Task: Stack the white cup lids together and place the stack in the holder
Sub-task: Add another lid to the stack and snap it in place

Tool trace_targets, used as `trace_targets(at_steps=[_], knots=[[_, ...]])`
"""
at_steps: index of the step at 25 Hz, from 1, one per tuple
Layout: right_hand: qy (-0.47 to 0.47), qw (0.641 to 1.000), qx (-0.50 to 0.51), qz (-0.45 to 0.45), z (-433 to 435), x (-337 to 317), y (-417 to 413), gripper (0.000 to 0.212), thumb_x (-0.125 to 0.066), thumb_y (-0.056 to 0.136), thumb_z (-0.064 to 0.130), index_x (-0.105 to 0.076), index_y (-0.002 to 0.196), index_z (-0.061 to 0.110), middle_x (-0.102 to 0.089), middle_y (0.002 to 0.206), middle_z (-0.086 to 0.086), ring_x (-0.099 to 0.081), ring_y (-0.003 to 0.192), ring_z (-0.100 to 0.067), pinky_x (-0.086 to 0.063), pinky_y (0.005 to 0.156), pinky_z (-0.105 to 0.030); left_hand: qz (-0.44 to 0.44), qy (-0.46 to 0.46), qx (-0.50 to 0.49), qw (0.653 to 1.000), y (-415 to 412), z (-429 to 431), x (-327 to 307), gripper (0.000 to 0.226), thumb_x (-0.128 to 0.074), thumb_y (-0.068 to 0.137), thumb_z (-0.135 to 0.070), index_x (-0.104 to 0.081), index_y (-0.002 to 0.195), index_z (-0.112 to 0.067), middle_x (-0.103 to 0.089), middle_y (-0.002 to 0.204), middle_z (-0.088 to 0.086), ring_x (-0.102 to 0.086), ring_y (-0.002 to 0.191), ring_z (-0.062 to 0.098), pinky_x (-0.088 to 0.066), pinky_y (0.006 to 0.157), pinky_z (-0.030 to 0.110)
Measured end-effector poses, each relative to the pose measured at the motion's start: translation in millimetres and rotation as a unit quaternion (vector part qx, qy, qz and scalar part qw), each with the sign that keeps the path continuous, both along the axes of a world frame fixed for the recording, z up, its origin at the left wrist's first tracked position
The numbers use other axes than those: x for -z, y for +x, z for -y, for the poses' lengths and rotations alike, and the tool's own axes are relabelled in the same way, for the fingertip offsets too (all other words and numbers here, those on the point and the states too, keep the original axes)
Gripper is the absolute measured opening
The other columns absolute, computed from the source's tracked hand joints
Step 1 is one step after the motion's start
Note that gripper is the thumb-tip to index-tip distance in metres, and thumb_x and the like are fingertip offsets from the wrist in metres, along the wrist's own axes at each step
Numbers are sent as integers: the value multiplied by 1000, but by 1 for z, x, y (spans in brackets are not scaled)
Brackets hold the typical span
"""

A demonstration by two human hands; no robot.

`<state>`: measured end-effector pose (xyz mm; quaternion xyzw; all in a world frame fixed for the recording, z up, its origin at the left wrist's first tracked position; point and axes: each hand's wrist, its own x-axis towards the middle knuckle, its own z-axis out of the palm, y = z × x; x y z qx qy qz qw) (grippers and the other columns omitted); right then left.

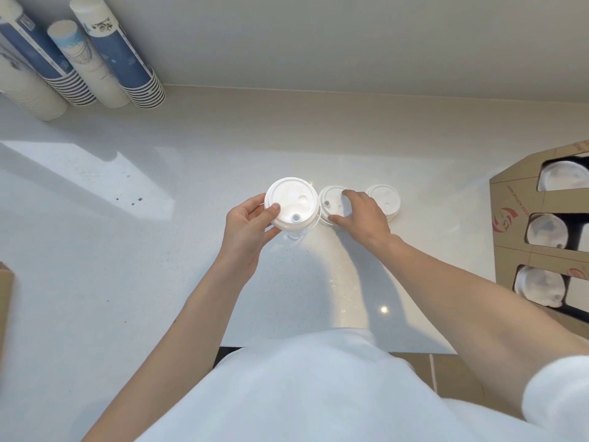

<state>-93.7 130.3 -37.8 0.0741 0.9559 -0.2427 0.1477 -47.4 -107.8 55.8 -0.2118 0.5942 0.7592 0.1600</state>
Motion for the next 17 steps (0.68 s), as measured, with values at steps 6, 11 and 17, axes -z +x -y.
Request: trace_targets(at_steps=[6,11,17], knots=[[-224,965,73,-111,-13,-43,25,57,-80,78,37,-60,129,21,-56,135,3,-54,123,-18,-50,100,-40,-10,4,-6,1000,-1,0,0,36,-64,95,-8,-61,131,-3,-71,109,7,-69,104,20,-60,85,28],[-287,943,41,-160,-13,-95,41,53,-83,78,29,-63,127,22,-57,137,6,-59,121,-13,-53,97,-33,-30,17,11,999,0,-2,-5,36,-63,96,-9,-62,130,-2,-71,113,9,-69,103,20,-59,85,28],[-329,930,-48,-160,1,-132,53,56,-84,76,21,-64,129,18,-55,142,1,-53,130,-10,-52,100,-29,-38,48,10,998,-1,-9,-19,45,-65,95,-11,-54,139,-8,-72,116,11,-71,108,23,-58,94,39]])
